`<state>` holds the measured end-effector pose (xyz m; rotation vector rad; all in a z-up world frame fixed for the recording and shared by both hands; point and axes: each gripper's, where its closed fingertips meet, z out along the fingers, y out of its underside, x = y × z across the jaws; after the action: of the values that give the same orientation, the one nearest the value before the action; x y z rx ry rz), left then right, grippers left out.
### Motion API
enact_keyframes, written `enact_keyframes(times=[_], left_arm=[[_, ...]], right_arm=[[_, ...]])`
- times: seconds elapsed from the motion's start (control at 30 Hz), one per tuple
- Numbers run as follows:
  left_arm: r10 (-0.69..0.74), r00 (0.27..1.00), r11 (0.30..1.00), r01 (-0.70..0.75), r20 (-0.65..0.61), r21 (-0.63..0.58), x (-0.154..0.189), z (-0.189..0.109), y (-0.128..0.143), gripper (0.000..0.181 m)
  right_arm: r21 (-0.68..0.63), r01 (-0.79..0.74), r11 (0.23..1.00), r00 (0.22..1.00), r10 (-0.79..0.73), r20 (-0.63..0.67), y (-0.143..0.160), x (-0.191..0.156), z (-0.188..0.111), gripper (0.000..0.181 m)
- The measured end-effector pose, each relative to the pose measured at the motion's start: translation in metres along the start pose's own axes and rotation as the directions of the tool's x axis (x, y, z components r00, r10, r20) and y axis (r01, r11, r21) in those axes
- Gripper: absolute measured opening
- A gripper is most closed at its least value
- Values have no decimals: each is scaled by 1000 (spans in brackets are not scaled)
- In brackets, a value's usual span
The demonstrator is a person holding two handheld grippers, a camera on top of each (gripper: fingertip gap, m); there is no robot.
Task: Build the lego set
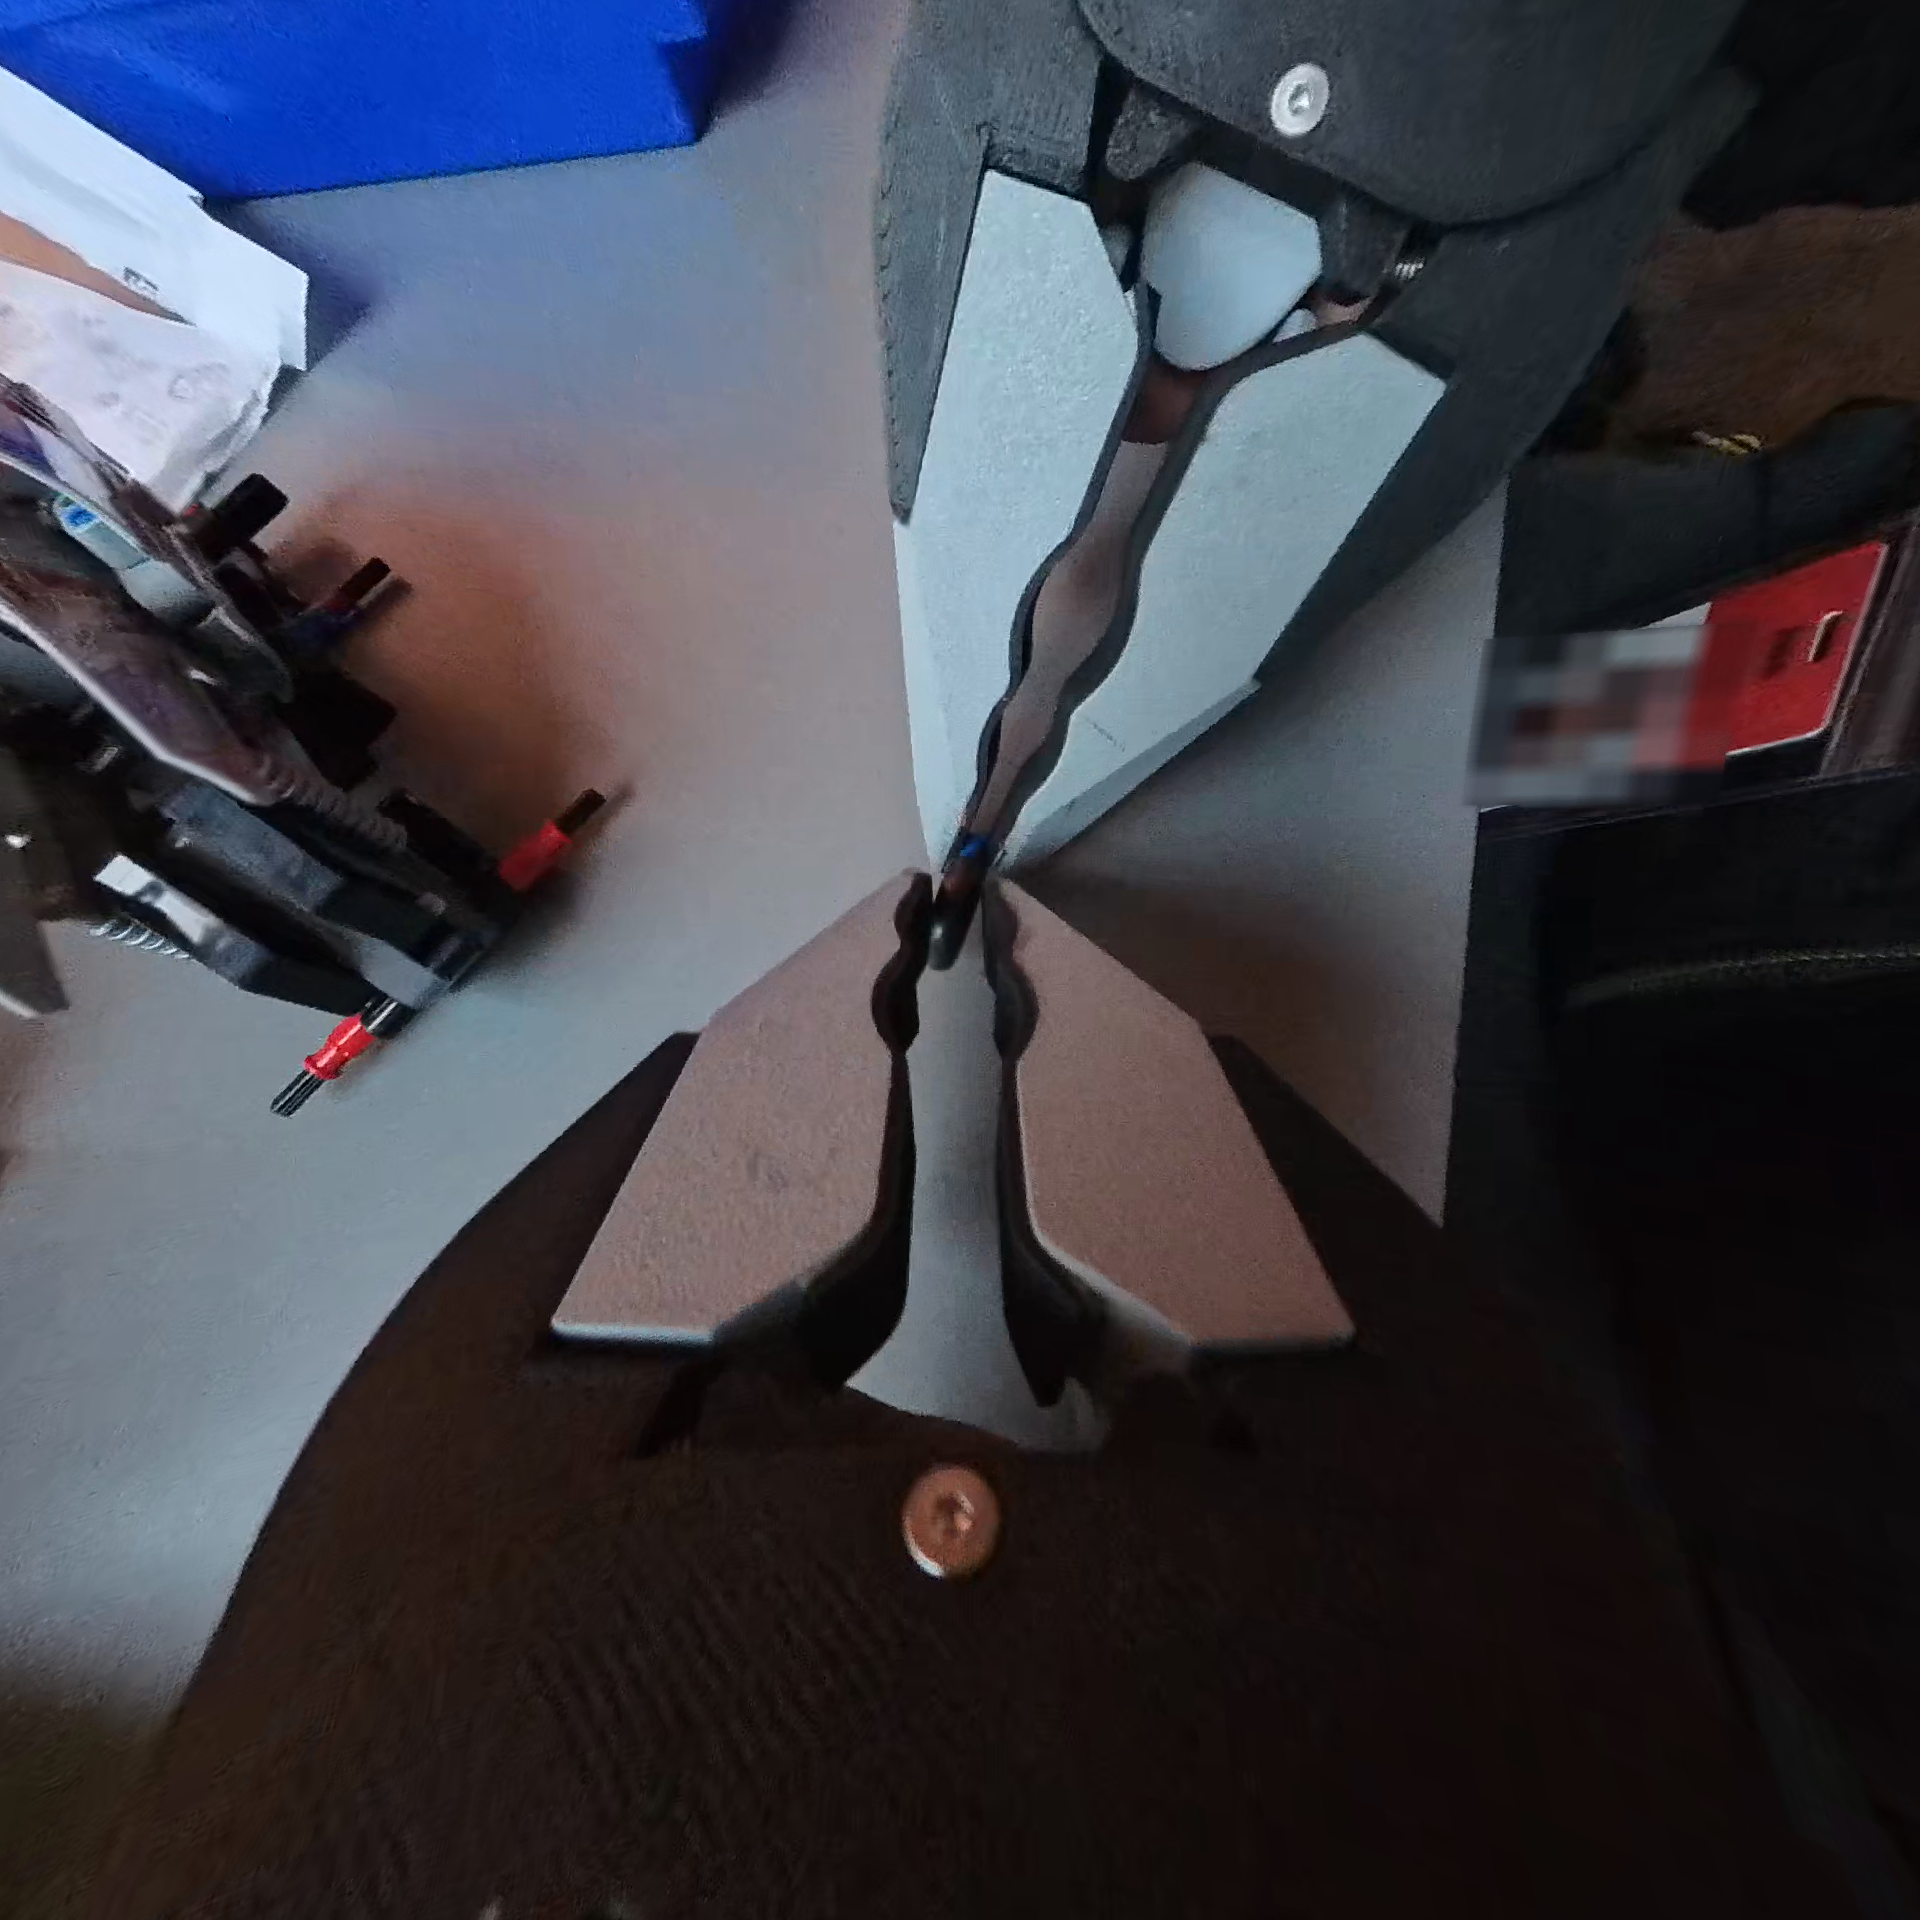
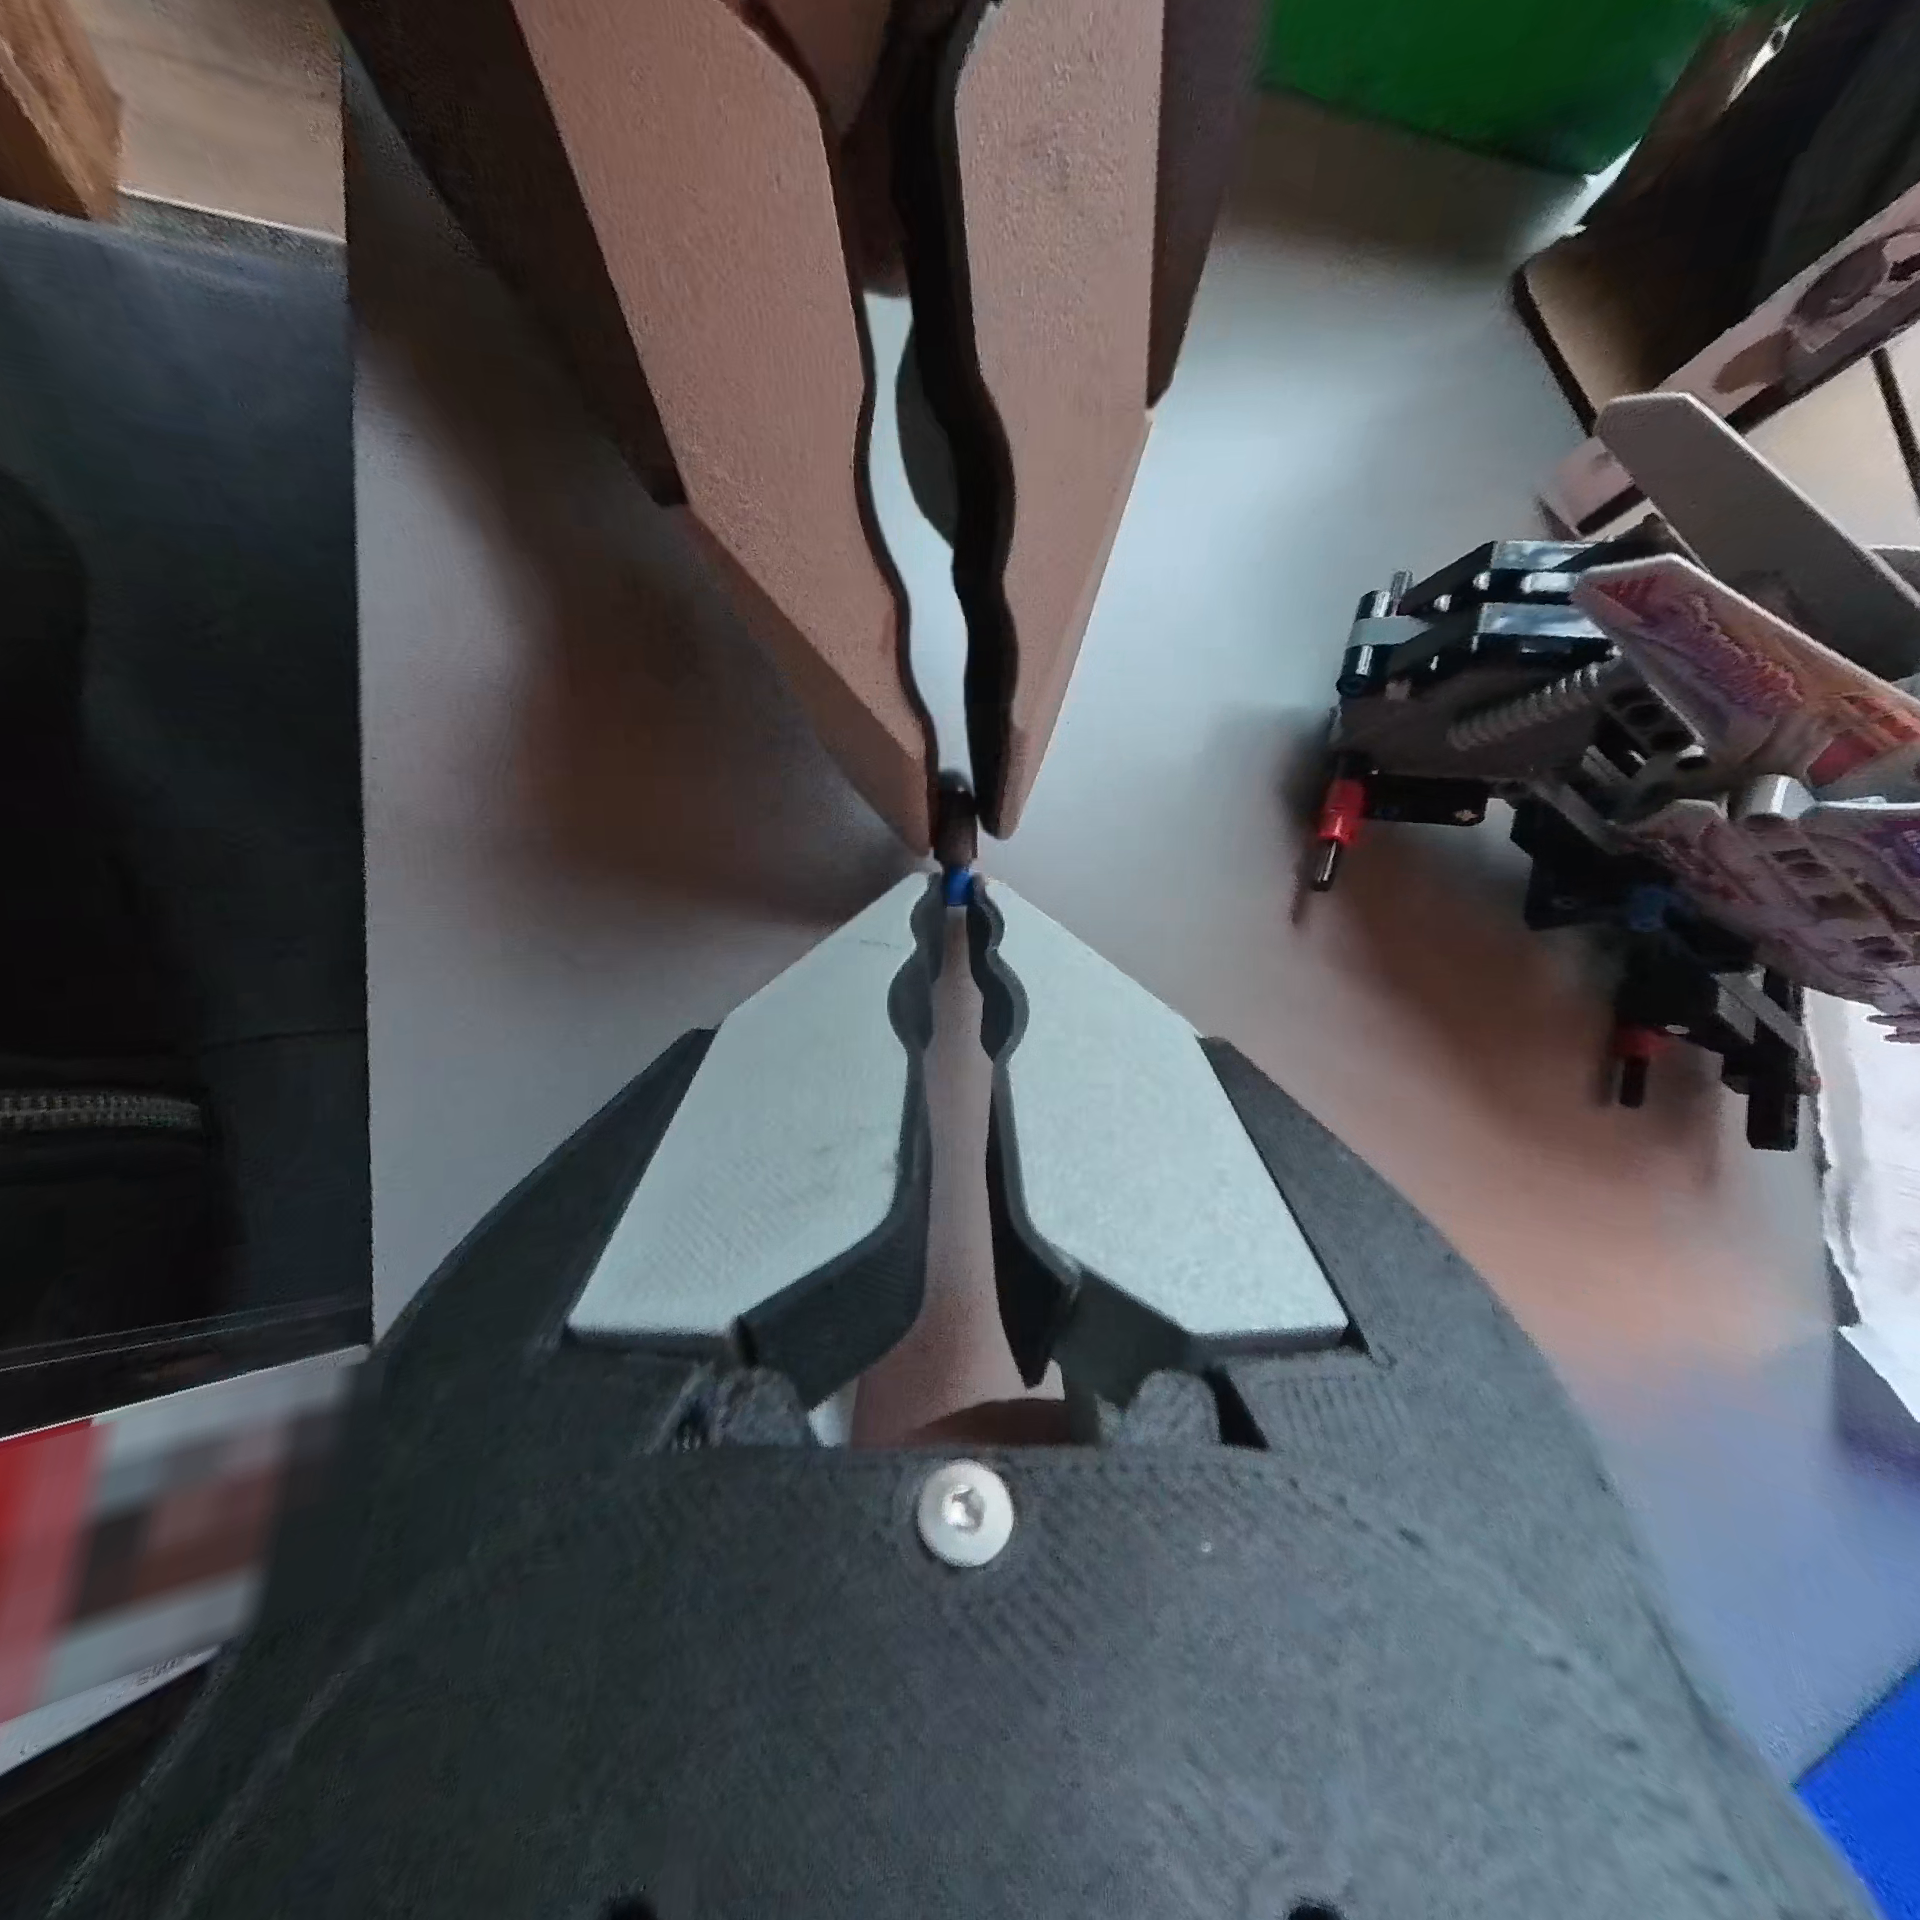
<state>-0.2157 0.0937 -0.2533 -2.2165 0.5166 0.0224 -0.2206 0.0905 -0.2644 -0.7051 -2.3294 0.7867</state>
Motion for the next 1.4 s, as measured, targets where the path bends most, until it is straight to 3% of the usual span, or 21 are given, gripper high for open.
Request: enact_keyframes(times=[0.23, 0.53, 0.7, 1.1, 1.2, 1.27, 1.4], left_arm=[[1, 1000, 999, -1, -6, -40, 2, 4, 7, 7], [-30, 999, 998, 29, -23, -48, 3, 6, 8, 6], [-75, 997, 995, 75, 17, -58, -2, 8, 8, 6], [-121, 987, 993, 122, 110, -3, -12, 1, 3, 6], [-210, 953, 975, 188, 220, 120, -36, -21, -1, 5], [-306, 939, 945, 280, 155, 167, -43, -36, 9, 5], [-266, 960, 960, 256, 85, 110, -28, -30, 12, 5]], right_arm=[[15, -3, 1000, 1000, 3, 20, 2, -2, -2, 1], [19, 88, 996, 994, -87, -60, 2, 2, -2, 1], [-7, 204, 979, 964, -202, -174, 3, 9, 0, 1], [20, 141, 990, 980, -137, -148, 4, 18, 4, 0], [-32, 39, 999, 982, -44, -182, 23, 36, -4, 0], [6, -13, 1000, 986, 14, -165, 29, 40, -16, 0], [4, -26, 1000, 988, 26, -152, 29, 41, -15, 0]])
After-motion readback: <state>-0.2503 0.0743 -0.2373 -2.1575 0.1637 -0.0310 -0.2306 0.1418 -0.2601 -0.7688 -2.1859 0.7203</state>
